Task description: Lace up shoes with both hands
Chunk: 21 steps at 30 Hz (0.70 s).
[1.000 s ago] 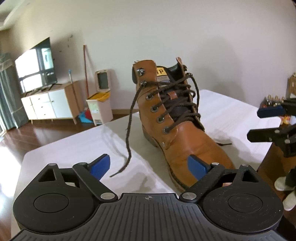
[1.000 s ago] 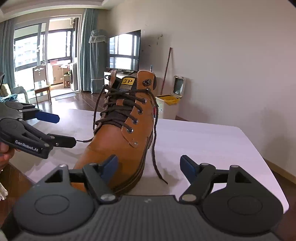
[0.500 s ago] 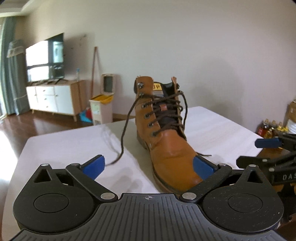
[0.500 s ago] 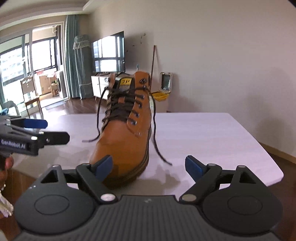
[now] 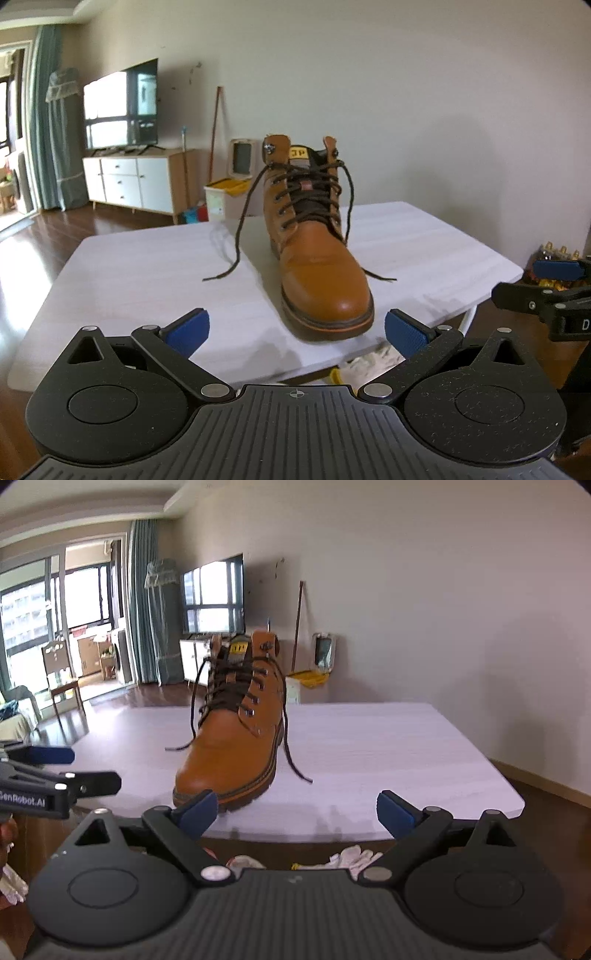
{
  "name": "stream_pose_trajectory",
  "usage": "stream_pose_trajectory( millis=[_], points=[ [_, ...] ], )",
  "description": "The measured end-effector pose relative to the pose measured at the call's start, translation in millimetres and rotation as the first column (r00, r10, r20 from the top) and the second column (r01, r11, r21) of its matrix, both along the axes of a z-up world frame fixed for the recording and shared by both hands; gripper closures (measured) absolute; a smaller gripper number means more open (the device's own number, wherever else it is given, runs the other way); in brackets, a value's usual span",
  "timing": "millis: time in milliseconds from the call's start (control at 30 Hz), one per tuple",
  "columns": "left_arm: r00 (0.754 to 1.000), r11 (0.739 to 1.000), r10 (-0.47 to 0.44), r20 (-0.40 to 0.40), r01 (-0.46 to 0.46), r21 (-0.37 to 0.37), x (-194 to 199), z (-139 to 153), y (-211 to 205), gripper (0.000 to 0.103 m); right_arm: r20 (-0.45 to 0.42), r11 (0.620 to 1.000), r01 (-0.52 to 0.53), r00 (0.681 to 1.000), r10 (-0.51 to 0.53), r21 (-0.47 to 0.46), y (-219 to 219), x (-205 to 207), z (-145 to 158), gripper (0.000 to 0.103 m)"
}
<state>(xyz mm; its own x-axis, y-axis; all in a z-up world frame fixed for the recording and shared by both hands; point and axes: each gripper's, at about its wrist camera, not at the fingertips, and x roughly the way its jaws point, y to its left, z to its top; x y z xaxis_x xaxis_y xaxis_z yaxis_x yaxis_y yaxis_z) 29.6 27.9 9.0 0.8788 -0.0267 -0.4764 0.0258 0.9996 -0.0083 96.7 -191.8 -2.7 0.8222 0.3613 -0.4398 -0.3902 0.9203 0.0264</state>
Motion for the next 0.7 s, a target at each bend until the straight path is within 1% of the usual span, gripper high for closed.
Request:
stream_pose_trajectory(
  millis=[100, 167, 333, 433, 700],
  points=[
    [1.000, 1.000, 0.006, 0.016, -0.006, 0.004, -6.6, 3.1, -0.8, 0.000, 0.023, 1.000, 0.004, 1.000, -0.003, -0.009, 5.4, -4.3, 6.7, 0.005],
    [1.000, 1.000, 0.014, 0.018, -0.014, -0.009, -6.2, 4.6, 0.1, 0.000, 0.034, 1.000, 0.006, 0.999, -0.005, -0.018, 8.3, -7.2, 8.9, 0.003],
    [0.999, 0.999, 0.043, 0.000, -0.043, -0.017, -5.2, 2.1, 4.7, 0.000, 0.053, 0.999, 0.014, 0.999, -0.011, -0.051, 14.6, -18.4, 7.9, 0.001],
    [0.999, 0.998, 0.052, -0.014, -0.053, -0.024, -4.2, -0.7, 6.3, 0.000, 0.050, 0.999, 0.020, 0.999, -0.018, -0.042, 13.7, -21.8, 5.5, 0.001],
    [0.998, 0.998, 0.059, -0.014, -0.060, -0.030, -8.3, -1.8, 6.0, 0.000, 0.056, 0.999, 0.014, 0.998, -0.012, -0.031, 12.9, -25.2, 8.1, 0.001]
  ],
)
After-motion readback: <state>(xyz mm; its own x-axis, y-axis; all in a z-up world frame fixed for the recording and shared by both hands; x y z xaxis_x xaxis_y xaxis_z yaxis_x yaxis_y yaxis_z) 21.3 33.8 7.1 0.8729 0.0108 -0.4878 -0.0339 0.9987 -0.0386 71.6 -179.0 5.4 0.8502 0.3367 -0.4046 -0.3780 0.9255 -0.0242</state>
